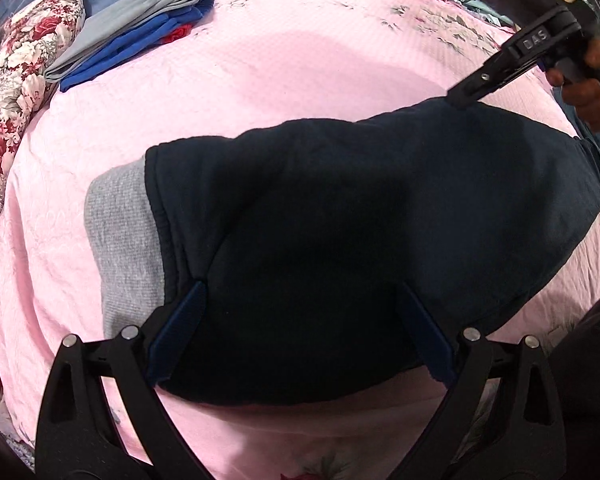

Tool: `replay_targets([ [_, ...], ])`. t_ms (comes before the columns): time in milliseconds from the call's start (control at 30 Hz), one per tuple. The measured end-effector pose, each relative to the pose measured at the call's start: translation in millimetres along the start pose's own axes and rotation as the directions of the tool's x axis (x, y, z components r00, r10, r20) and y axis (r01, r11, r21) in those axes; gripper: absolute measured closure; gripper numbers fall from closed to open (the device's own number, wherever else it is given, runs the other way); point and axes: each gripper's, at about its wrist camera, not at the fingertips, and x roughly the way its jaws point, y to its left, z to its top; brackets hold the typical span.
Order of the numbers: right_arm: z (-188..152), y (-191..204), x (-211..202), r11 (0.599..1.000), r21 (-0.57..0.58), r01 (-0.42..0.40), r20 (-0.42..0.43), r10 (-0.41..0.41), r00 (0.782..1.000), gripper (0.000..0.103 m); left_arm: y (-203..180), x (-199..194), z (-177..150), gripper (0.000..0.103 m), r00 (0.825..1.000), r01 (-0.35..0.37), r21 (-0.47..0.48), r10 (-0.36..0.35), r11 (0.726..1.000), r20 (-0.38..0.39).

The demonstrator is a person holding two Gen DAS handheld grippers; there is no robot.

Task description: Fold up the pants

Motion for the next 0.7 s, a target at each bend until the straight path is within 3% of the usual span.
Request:
replay_targets([
  [100,-1,1,-1,0.988,-0.026,-0.155,-0.105,0.151,0.983,0.058,0,1,1,0.006,1.000,-0.003,-0.006,0.003,1.000,-0.012],
  [300,-3,4,-17,0.925,-0.068,-0.374,-0.243,0.348,0.905,0.057,2,9,11,0.005,0.998,-0.024,-0.029,0.022,0.999,-0.053],
  [333,-4,3,-16,0.915,-0.083,-0.395,-0.270,0.361,0.893,0.057,2,10,12,0.005,0.998,-0.027,-0.031,0.026,0.999,-0.060],
  [433,-8,-3,-9,0.939,-0.145,-0.313,-0.342,0.249,0.906,0.057,2,13,15,0.004,0.996,-0.034,-0.031,0.031,0.999,-0.078],
  [500,-12,0,-9,0.933,-0.189,-0.305,-0.375,0.219,0.901,0.056,3,14,17,0.004,0.995,-0.036,-0.031,0.033,0.999,-0.091],
  [567,-14,9,-15,0.911,-0.208,-0.356,-0.392,0.256,0.883,0.049,3,16,18,0.003,0.994,-0.038,-0.031,0.034,0.999,-0.101],
  [600,-15,13,-18,0.897,-0.218,-0.384,-0.395,0.278,0.876,0.040,3,17,19,0.002,0.994,-0.039,-0.031,0.036,0.999,-0.107],
  [700,-14,14,-17,0.884,-0.232,-0.405,-0.395,0.295,0.870,0.038,4,21,23,0.002,0.992,-0.046,-0.031,0.042,0.998,-0.122],
])
